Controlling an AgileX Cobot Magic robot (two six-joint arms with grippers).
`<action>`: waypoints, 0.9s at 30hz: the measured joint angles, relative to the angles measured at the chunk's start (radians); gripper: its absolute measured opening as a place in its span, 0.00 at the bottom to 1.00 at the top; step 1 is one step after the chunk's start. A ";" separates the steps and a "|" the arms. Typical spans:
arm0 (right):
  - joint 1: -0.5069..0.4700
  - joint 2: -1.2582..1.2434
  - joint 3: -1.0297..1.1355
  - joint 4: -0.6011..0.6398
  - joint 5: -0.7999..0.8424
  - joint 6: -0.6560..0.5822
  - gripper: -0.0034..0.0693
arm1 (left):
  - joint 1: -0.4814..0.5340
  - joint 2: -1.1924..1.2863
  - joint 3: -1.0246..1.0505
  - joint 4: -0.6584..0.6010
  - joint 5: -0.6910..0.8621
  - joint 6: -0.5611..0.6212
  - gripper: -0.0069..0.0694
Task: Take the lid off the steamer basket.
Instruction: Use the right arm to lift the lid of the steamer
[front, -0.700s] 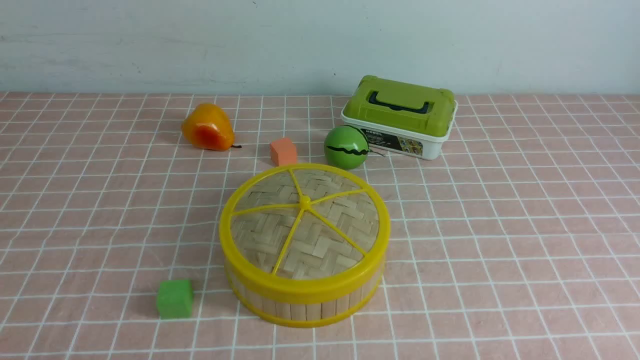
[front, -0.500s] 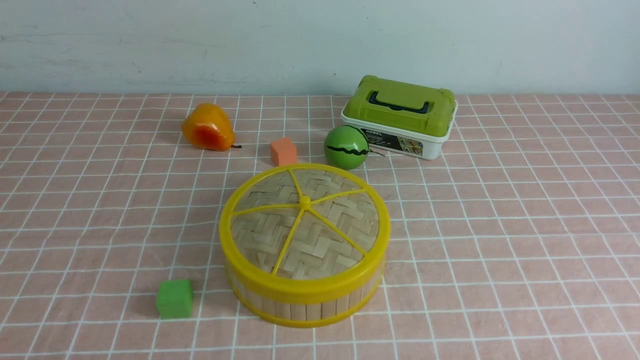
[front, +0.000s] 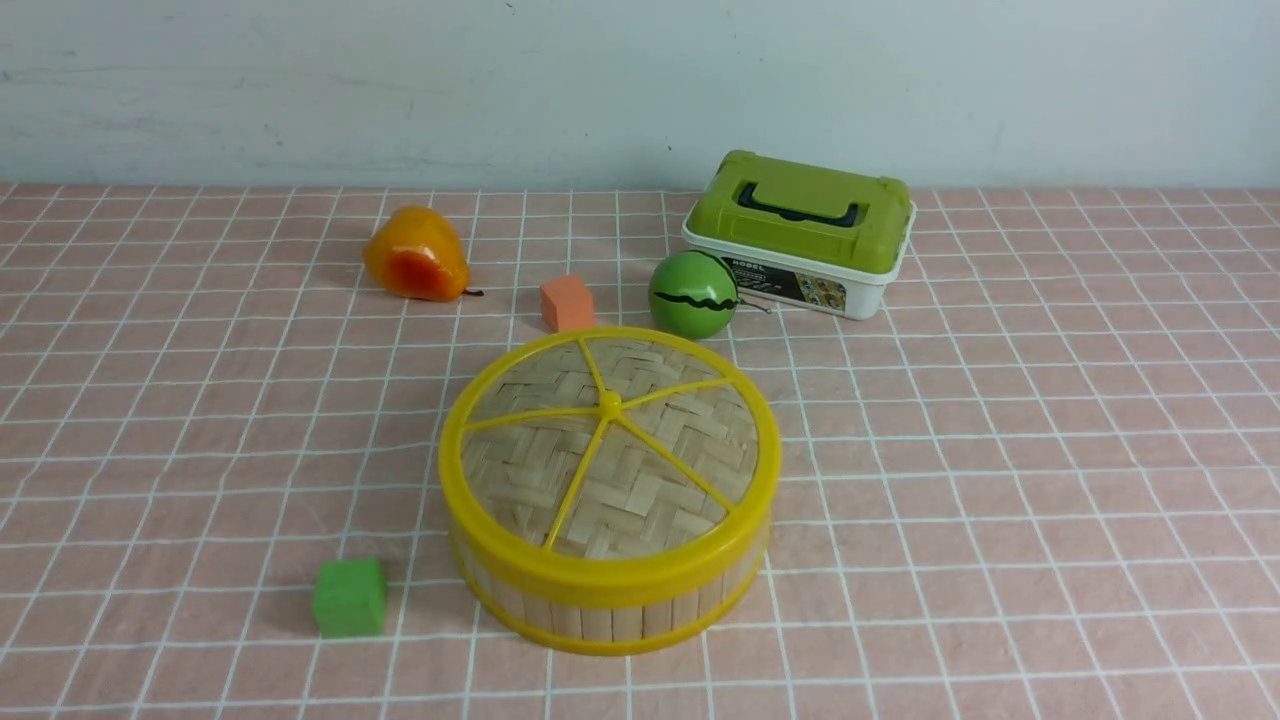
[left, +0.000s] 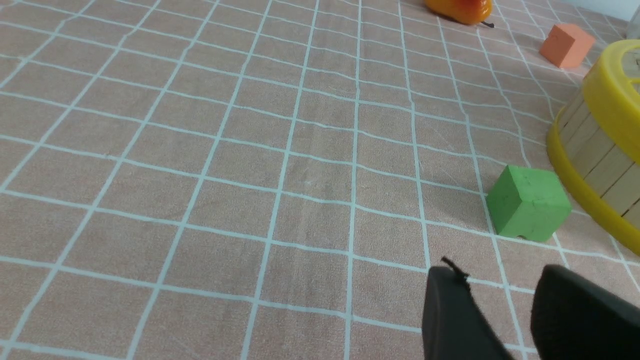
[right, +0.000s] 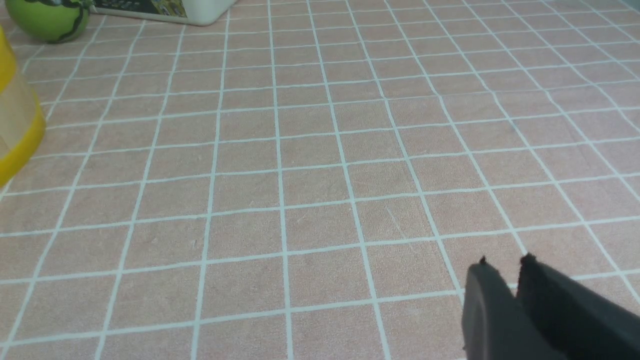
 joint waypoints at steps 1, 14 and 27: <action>0.000 0.000 0.000 0.000 0.000 0.000 0.14 | 0.000 0.000 0.000 0.000 0.000 0.000 0.40; 0.000 0.000 0.000 0.148 0.000 0.129 0.16 | 0.000 0.000 0.000 0.000 0.000 0.000 0.40; 0.000 0.000 0.007 0.735 0.015 0.469 0.18 | 0.000 0.000 0.000 0.000 0.000 0.000 0.40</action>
